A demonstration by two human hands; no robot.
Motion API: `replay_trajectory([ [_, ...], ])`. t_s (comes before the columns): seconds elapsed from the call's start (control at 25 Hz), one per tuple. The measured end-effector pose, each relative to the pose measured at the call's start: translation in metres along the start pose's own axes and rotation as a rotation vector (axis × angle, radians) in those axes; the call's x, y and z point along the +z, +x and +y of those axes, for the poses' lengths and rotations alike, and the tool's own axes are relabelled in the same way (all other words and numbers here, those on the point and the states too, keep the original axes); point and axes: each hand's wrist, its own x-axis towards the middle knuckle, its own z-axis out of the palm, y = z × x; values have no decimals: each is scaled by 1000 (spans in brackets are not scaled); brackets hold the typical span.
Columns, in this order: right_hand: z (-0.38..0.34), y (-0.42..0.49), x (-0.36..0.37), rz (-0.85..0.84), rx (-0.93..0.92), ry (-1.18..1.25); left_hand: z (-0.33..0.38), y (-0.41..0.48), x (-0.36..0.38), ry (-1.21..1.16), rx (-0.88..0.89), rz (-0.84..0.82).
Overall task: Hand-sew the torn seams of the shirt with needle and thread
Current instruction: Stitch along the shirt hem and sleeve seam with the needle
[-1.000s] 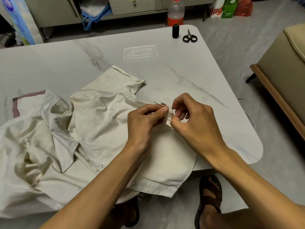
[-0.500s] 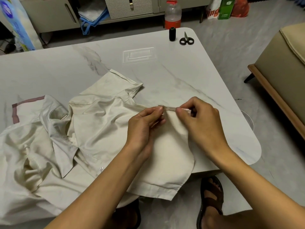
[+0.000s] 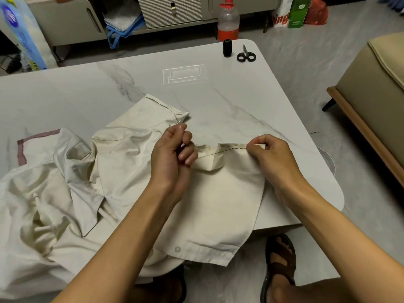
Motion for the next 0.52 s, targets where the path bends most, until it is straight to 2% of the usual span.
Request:
replay_trajectory([
  [0.12,8,14,-4,57,22,-7,1,-6,-12,763,315,72],
  [0.24,16,24,-8,84,53,3,2,-12,-20,1302,618,145],
  [0.4,24,30,-7,108,96,-6,7,-11,-24,1624,698,326],
  [0.52,25,32,-3,119,105,-18,13,-11,-25,1696,777,378],
])
